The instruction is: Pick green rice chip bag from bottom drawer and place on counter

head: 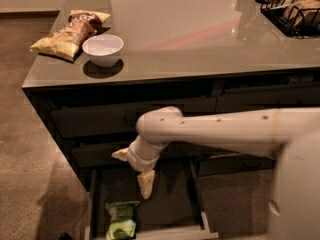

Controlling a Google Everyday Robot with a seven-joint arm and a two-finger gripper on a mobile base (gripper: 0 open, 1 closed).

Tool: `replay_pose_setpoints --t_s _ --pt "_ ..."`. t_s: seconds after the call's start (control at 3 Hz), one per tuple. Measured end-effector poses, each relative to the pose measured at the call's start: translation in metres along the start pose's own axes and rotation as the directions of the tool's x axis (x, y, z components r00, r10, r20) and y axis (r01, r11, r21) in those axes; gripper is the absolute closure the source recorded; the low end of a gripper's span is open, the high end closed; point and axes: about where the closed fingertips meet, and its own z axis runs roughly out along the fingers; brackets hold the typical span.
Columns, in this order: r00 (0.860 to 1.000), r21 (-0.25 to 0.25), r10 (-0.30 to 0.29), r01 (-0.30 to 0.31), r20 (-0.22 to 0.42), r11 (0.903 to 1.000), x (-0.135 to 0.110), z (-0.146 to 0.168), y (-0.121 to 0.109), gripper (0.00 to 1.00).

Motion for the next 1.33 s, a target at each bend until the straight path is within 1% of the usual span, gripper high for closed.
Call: replay_pose_setpoints --t_s 0.33,0.67,1.0,1.33 --pt "0.978 -0.017 -0.183 0.182 -0.099 0.9831 -0.018 0.051 -0.018 0.0" --pt "0.959 -0.022 -0.252 0.251 -0.13 0.9677 -0.027 0.065 -0.028 0.0" --pt "0.954 -0.029 -0.271 0.27 -0.126 0.9625 -0.028 0.072 -0.028 0.0" --pt "0.899 -0.082 -0.43 0.423 -0.085 0.9022 -0.028 0.132 -0.026 0.0"
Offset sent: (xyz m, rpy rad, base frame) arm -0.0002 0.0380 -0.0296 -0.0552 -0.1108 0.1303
